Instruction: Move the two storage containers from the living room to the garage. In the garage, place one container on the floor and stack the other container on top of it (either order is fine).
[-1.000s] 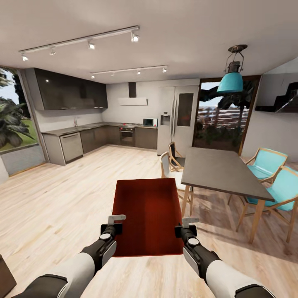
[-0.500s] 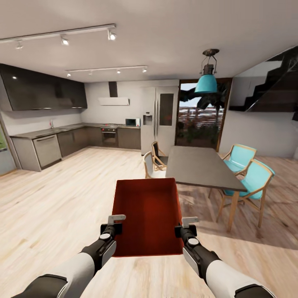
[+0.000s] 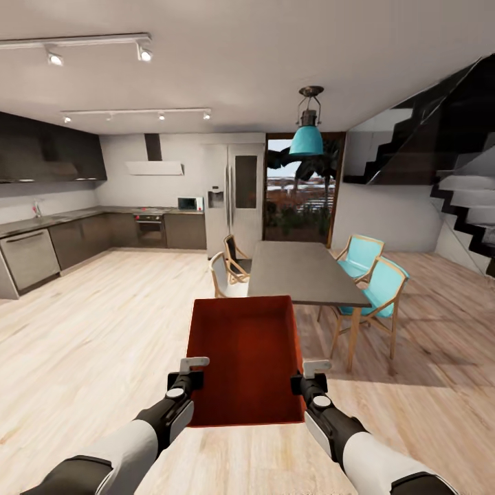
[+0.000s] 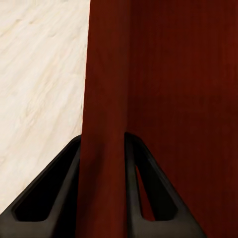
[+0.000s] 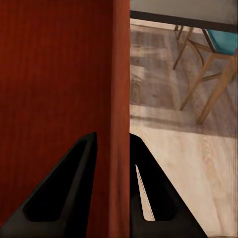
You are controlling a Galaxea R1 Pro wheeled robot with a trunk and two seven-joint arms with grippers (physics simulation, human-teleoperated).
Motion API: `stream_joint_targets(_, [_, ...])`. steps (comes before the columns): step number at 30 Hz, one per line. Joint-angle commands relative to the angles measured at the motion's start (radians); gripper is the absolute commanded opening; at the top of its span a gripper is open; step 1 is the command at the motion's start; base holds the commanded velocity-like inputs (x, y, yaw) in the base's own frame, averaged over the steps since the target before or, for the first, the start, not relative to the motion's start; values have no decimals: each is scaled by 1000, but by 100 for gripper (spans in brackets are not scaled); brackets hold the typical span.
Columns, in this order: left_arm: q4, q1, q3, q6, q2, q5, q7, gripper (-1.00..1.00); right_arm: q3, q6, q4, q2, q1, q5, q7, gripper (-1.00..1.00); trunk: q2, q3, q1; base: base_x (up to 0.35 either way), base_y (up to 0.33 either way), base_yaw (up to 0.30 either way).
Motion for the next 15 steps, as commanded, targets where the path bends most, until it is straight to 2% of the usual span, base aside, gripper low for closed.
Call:
stream_joint_targets(1, [-3, -1, 32, -8, 18, -10, 23, -100, -32, -5, 5, -3, -1, -17, -85, -100, -1, -1, 0, 0, 0, -288])
stream_joint_targets(15, [1, -1, 32, -8, 19, -10, 22, -100, -32, -5, 5, -3, -1, -16, -85, -100, -1, -1, 0, 0, 0, -288])
